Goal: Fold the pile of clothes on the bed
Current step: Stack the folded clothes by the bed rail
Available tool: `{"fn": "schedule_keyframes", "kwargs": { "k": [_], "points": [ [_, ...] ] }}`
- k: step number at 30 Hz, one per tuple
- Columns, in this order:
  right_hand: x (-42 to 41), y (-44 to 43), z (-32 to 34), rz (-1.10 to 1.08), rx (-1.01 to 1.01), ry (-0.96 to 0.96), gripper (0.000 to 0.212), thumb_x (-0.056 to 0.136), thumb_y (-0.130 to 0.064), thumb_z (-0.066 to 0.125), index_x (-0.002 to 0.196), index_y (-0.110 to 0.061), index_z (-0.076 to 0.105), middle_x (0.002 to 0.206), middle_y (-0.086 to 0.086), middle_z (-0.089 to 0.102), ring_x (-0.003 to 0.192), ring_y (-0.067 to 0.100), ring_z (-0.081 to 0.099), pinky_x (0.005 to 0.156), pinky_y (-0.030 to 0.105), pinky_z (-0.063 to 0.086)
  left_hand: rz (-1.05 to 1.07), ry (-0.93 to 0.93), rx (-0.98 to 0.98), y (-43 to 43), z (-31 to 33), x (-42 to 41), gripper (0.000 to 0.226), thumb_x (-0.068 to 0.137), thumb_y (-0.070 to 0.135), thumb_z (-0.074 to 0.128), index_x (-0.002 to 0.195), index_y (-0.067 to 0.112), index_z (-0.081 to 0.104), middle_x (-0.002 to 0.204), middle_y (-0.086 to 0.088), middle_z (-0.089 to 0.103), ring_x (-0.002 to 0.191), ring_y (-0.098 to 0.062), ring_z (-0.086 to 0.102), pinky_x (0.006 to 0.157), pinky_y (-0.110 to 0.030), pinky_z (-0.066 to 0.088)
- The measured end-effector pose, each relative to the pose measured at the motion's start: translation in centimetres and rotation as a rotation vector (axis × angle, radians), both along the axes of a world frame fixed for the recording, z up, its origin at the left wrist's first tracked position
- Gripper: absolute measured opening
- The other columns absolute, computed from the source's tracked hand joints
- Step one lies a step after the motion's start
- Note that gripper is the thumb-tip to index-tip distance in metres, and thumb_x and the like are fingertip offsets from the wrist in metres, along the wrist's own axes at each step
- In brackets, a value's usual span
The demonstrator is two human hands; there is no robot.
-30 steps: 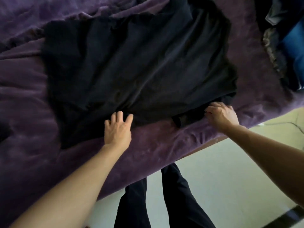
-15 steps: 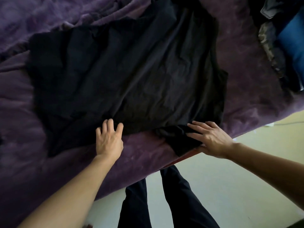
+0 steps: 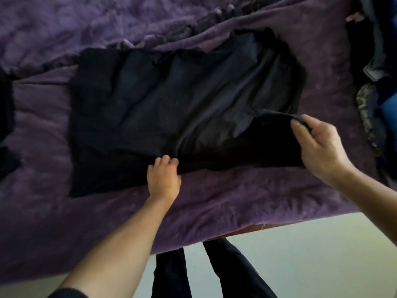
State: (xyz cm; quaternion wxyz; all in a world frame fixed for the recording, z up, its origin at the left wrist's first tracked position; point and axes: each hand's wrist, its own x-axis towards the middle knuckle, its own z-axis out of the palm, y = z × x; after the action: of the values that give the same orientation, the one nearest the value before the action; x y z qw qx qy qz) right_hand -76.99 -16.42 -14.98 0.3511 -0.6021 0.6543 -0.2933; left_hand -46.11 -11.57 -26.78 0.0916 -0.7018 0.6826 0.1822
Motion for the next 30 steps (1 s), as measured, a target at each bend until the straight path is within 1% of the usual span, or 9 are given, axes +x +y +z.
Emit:
{"fn": "schedule_keyframes", "kwargs": {
  "k": [3, 6, 8, 10, 15, 20, 24, 26, 30],
  "points": [
    [-0.6, -1.8, 0.0, -0.013, -0.083, 0.167, 0.025, 0.099, -0.026, 0.044, 0.078, -0.013, 0.050, 0.057, -0.007, 0.045, 0.052, -0.004, 0.045, 0.048, 0.011, 0.030, 0.199, -0.001, -0.047, -1.3, 1.4, 4.7, 0.028, 0.072, 0.007, 0.068, 0.100, 0.012, 0.067, 0.097, -0.011, 0.061, 0.095, -0.034, 0.056, 0.074, -0.042, 0.046],
    [-1.0, -4.3, -0.5, -0.084, -0.122, 0.269, 0.020, 0.099, -0.030, 0.043, 0.085, -0.018, 0.051, 0.058, -0.007, 0.049, 0.053, -0.005, 0.049, 0.049, 0.018, 0.028, 0.291, -0.023, -0.137, -3.0, 3.7, 10.1, 0.026, 0.067, 0.000, 0.068, 0.092, 0.009, 0.068, 0.089, -0.015, 0.062, 0.086, -0.038, 0.060, 0.067, -0.044, 0.048],
    [-0.6, -6.9, -0.7, -0.098, -0.139, 0.312, 0.021, 0.099, -0.033, 0.043, 0.093, -0.017, 0.054, 0.061, -0.002, 0.051, 0.052, 0.005, 0.048, 0.055, 0.026, 0.029, 0.328, -0.041, -0.223, -5.2, 5.3, 12.8, 0.023, 0.069, -0.001, 0.068, 0.089, 0.010, 0.068, 0.087, -0.015, 0.062, 0.079, -0.041, 0.061, 0.063, -0.044, 0.048],
    [-0.1, -10.0, -0.4, -0.112, -0.162, 0.349, 0.020, 0.099, -0.035, 0.042, 0.093, -0.018, 0.051, 0.065, 0.004, 0.053, 0.058, 0.026, 0.052, 0.058, 0.029, 0.030, 0.363, -0.051, -0.306, -8.0, 6.7, 15.0, 0.023, 0.070, 0.000, 0.069, 0.090, 0.012, 0.067, 0.088, -0.017, 0.064, 0.078, -0.044, 0.061, 0.062, -0.045, 0.048],
    [0.9, -18.4, 0.7, -0.173, -0.210, 0.493, 0.027, 0.095, -0.041, 0.039, 0.092, -0.016, 0.047, 0.083, 0.031, 0.060, 0.077, 0.048, 0.055, 0.068, 0.046, 0.042, 0.418, -0.014, -0.401, -15.8, 8.2, 19.3, 0.026, 0.077, 0.008, 0.067, 0.101, 0.015, 0.069, 0.094, -0.023, 0.068, 0.088, -0.047, 0.062, 0.074, -0.050, 0.050],
    [0.6, -25.9, -0.8, -0.270, -0.093, 0.712, 0.041, 0.095, -0.051, 0.034, 0.109, -0.016, 0.051, 0.105, 0.035, 0.059, 0.093, 0.052, 0.054, 0.079, 0.050, 0.042, 0.417, -0.060, -0.445, -24.8, 6.8, 21.0, 0.018, 0.084, 0.019, 0.060, 0.099, 0.012, 0.068, 0.094, -0.030, 0.064, 0.090, -0.050, 0.060, 0.075, -0.052, 0.050],
    [-0.2, -28.6, -4.4, -0.327, 0.153, 0.763, 0.048, 0.095, -0.051, 0.038, 0.126, -0.014, 0.043, 0.122, 0.030, 0.056, 0.112, 0.049, 0.052, 0.091, 0.050, 0.040, 0.524, -0.007, -0.417, -30.4, 4.2, 22.2, 0.022, 0.088, 0.023, 0.052, 0.107, 0.015, 0.062, 0.116, -0.023, 0.058, 0.109, -0.045, 0.053, 0.094, -0.054, 0.044],
    [-0.3, -27.9, -6.3, -0.300, 0.243, 0.765, 0.054, 0.093, -0.051, 0.044, 0.133, -0.015, 0.038, 0.129, 0.027, 0.053, 0.118, 0.046, 0.049, 0.095, 0.050, 0.039, 0.456, 0.007, -0.434, -30.9, 3.1, 20.8, 0.025, 0.086, 0.023, 0.053, 0.109, 0.016, 0.058, 0.121, -0.022, 0.051, 0.114, -0.044, 0.046, 0.098, -0.053, 0.038],
    [-0.6, -24.5, -9.2, -0.340, 0.424, 0.717, 0.074, 0.083, -0.065, 0.054, 0.139, -0.021, 0.035, 0.139, 0.019, 0.045, 0.128, 0.041, 0.040, 0.103, 0.053, 0.036, 0.006, 0.168, -0.393, -27.2, 0.8, 14.0, 0.028, 0.080, 0.017, 0.063, 0.108, 0.016, 0.064, 0.115, -0.017, 0.054, 0.107, -0.040, 0.048, 0.086, -0.049, 0.041]
  ]
}}
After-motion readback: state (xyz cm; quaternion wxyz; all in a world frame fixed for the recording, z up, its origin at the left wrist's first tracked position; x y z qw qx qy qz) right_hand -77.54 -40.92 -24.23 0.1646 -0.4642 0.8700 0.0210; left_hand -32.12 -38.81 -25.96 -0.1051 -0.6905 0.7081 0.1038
